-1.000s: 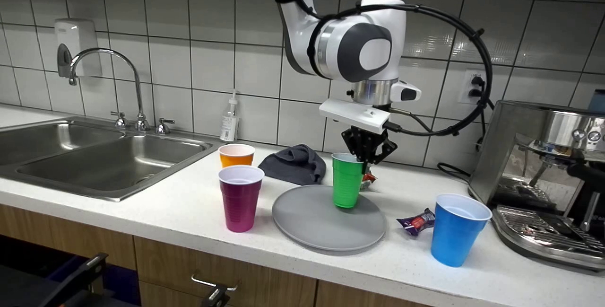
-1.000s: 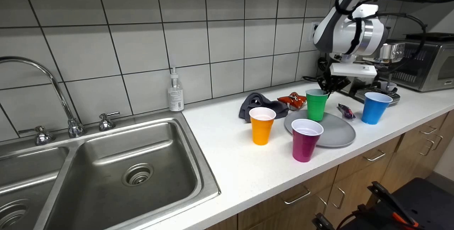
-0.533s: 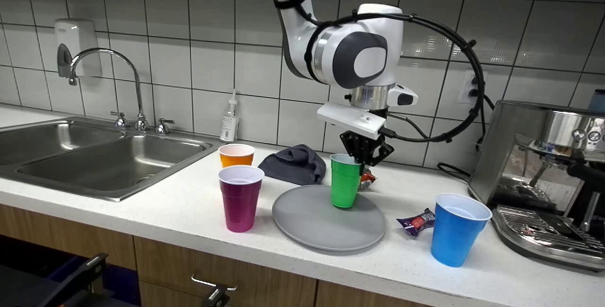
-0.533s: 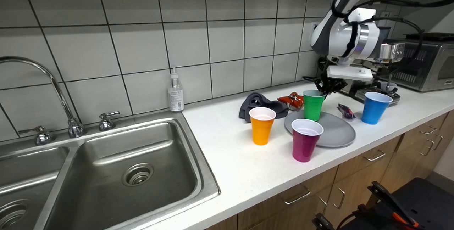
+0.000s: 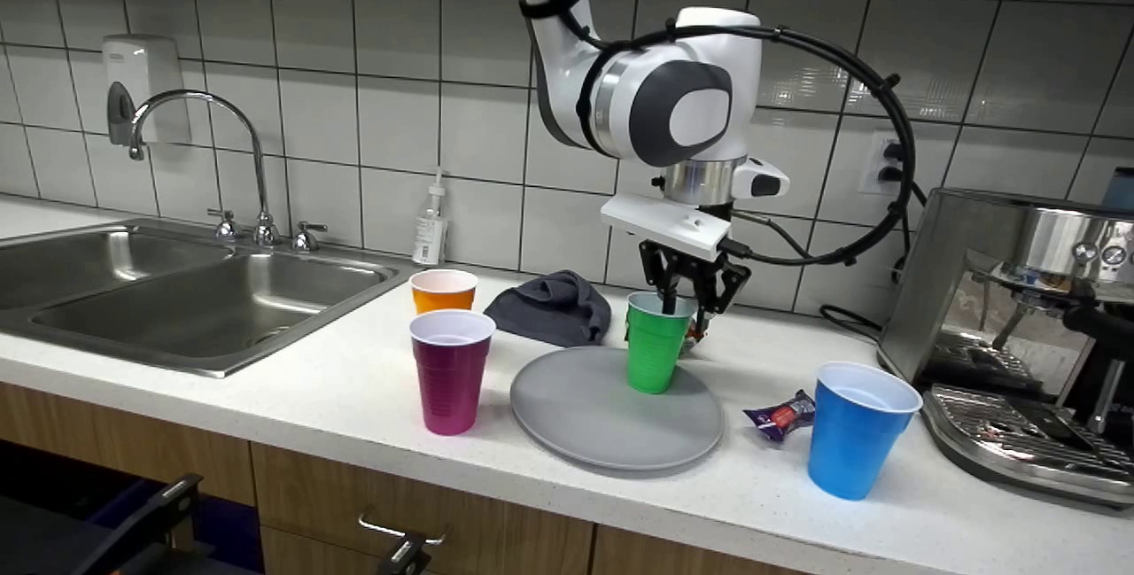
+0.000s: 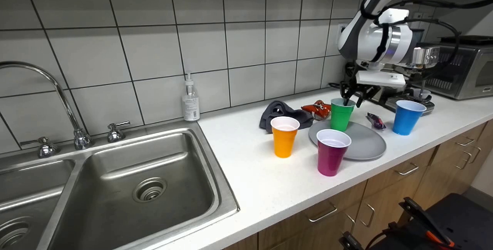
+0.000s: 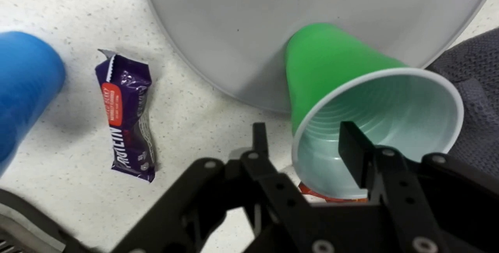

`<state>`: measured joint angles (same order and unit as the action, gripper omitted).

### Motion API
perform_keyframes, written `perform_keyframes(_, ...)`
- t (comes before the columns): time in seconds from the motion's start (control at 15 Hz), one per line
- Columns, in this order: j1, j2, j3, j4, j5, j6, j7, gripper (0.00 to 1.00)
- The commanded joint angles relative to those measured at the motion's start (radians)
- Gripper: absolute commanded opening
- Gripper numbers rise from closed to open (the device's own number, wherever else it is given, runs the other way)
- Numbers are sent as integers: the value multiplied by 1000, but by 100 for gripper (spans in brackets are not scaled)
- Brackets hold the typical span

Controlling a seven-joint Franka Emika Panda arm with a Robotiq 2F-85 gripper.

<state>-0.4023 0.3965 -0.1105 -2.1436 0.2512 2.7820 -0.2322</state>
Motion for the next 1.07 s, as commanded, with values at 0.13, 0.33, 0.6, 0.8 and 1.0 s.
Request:
perform_keyframes(0.13, -42, -30, 13, 12, 9, -18, -55, 97)
perform_keyframes(0.33, -64, -62, 13, 0, 12, -17, -92, 100)
perform_keyframes(0.6, -78, -90, -2, 0, 3, -32, -130, 100)
perform_keyframes(0.8, -88, -104, -13, 2, 2, -38, -152, 100)
perform_keyframes(1.0, -101, -105, -26, 13, 4, -58, -170, 100)
